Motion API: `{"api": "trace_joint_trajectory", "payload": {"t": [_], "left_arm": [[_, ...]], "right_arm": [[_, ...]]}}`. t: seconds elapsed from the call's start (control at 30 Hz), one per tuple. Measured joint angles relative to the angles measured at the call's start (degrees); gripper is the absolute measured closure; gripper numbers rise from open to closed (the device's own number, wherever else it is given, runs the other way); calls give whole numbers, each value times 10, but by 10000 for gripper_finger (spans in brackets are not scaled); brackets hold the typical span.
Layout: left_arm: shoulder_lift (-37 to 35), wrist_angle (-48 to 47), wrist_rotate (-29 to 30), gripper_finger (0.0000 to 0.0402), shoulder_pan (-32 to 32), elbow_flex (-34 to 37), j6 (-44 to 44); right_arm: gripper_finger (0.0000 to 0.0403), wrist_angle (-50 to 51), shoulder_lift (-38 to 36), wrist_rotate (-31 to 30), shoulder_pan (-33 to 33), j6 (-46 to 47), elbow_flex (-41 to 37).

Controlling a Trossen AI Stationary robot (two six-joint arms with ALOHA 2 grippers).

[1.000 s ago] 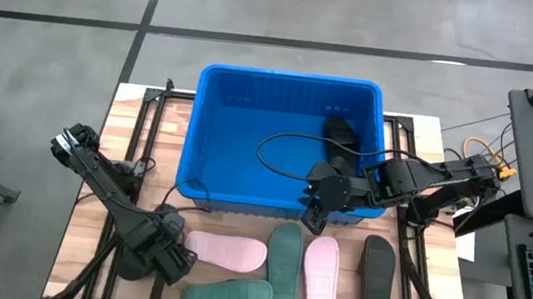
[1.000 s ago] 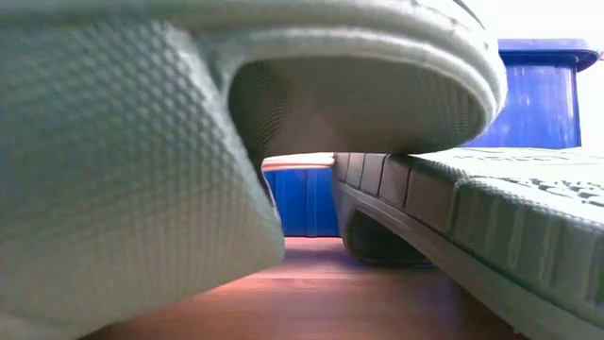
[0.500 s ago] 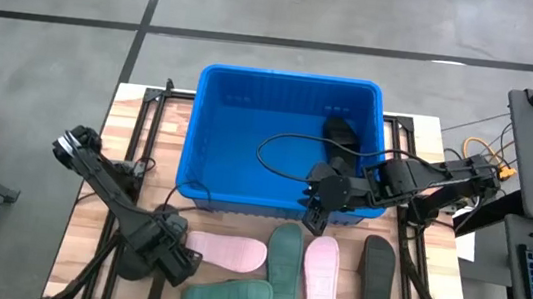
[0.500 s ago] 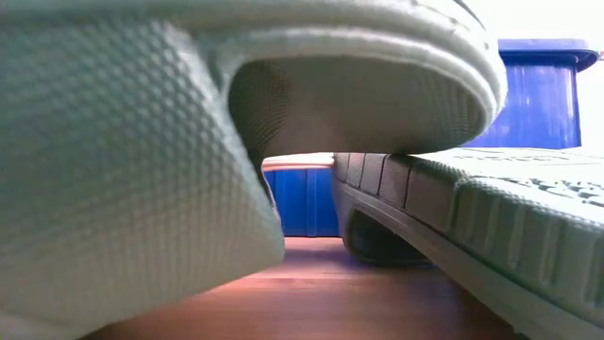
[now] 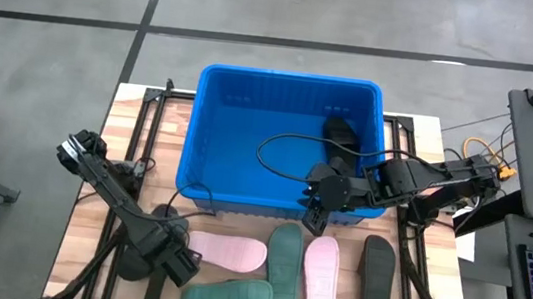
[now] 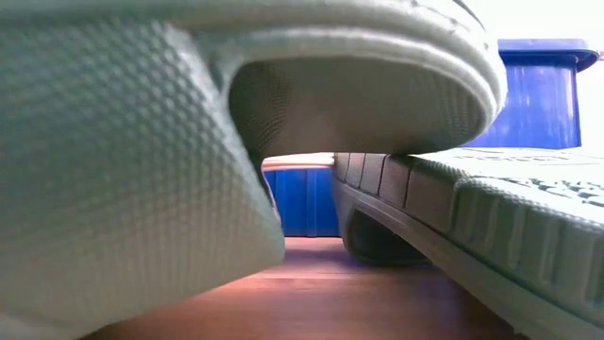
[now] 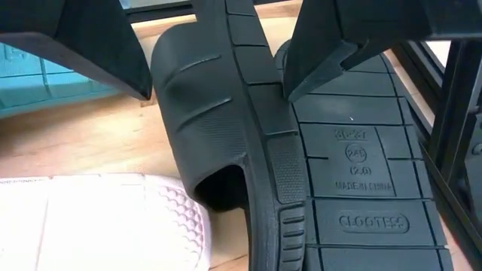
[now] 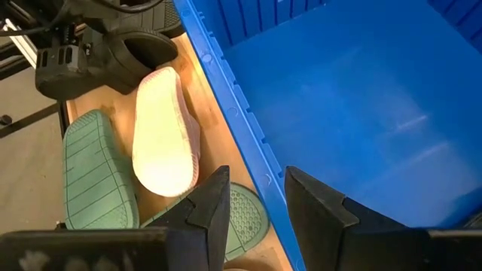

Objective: Pick and place slides into bin
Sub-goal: Put the black slide into the bin

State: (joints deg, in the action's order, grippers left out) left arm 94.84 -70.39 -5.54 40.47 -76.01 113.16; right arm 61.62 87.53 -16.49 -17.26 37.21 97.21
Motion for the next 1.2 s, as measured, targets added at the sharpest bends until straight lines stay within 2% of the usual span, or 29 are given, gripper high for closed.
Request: {"api": "trace_joint_trajectory", "payload": {"t": [0.2, 0.63, 0.73, 0.8, 0.9, 1.2], "left_arm": [[0, -5, -4, 150, 0, 2, -12], [0, -1, 3, 321, 0, 7, -15], [-1, 1, 4, 342, 0, 6, -15], [-2, 4, 4, 343, 0, 6, -15], [-3, 8, 0, 325, 0, 6, -14], [-36, 24, -13, 218, 0, -16, -11]], "right_arm": [[285, -5, 0, 0, 0, 0, 0], [285, -6, 0, 0, 0, 0, 0], [285, -6, 0, 0, 0, 0, 0], [285, -6, 0, 0, 0, 0, 0], [285, -6, 0, 0, -1, 0, 0], [285, -6, 0, 0, -10, -8, -1]]}}
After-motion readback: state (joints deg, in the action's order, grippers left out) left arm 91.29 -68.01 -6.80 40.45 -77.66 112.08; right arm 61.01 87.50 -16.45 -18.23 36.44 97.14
